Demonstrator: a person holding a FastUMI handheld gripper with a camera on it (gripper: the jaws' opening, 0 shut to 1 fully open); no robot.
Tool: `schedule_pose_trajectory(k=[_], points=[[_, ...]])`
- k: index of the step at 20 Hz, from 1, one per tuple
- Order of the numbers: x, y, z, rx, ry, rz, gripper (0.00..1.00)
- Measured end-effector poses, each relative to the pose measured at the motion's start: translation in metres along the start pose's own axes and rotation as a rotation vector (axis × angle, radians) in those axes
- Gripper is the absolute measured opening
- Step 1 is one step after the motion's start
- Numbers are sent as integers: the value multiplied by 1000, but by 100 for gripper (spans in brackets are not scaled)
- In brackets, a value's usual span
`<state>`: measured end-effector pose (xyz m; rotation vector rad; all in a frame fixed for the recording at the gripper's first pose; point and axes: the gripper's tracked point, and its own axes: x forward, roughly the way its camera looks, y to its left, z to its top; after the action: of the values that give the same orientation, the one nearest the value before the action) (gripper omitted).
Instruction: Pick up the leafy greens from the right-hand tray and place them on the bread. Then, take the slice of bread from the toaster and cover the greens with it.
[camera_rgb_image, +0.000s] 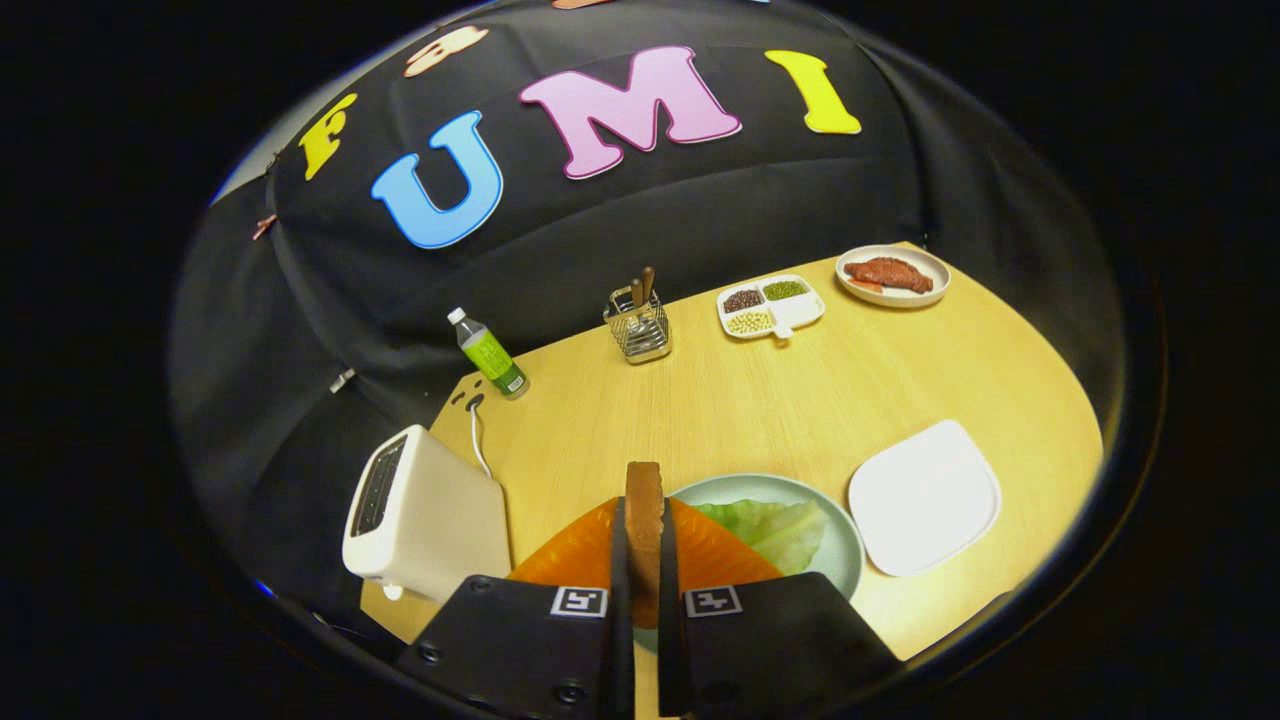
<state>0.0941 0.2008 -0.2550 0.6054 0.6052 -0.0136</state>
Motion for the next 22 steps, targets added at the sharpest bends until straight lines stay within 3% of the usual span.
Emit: schedule_pose_trajectory(k=[5,11,13,14,17,21,22], points=[[26,-37,-24,157,30,-49,14],[28,-85,-57,-71,72,-135,14],[30,-96,-58,-145,73,-167,22],[30,-99,-59,-171,80,-176,33],[28,-108,-55,-254,81,-212,51],[24,-117,-47,-341,68,-251,68],[22,-120,-43,-349,62,-264,80]])
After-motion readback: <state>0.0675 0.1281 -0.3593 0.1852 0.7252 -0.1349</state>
